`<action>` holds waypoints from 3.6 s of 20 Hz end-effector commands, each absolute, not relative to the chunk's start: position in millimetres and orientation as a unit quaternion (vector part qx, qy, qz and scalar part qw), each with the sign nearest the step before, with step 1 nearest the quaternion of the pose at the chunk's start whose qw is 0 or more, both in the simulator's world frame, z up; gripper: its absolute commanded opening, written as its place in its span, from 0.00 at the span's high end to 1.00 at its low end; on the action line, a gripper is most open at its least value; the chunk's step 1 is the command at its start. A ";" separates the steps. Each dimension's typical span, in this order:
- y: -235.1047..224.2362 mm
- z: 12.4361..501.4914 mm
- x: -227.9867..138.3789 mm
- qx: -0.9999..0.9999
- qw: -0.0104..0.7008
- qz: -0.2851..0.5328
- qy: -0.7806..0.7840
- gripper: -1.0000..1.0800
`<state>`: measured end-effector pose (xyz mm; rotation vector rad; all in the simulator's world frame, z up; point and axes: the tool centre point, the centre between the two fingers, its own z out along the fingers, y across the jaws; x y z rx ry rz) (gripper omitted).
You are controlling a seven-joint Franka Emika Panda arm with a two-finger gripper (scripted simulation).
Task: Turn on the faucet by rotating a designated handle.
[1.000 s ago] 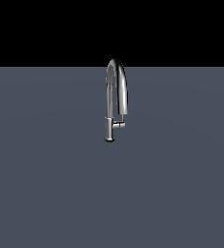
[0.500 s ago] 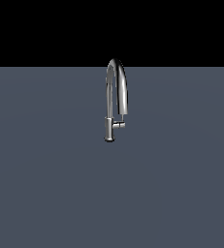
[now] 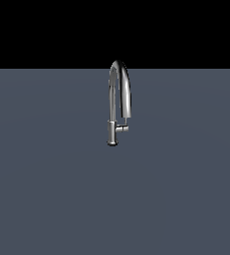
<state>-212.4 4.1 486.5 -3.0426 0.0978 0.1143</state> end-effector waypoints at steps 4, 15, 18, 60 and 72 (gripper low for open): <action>3.8 478.8 -182.5 -0.993 0.076 0.074 0.062 1.00; -0.7 455.4 -120.7 -0.971 0.135 0.150 0.125 1.00; -2.8 447.1 -104.4 -0.963 0.152 0.171 0.142 1.00; -41.8 230.4 69.6 -0.696 0.388 0.469 0.380 1.00; -38.7 148.8 84.9 -0.579 0.438 0.533 0.435 1.00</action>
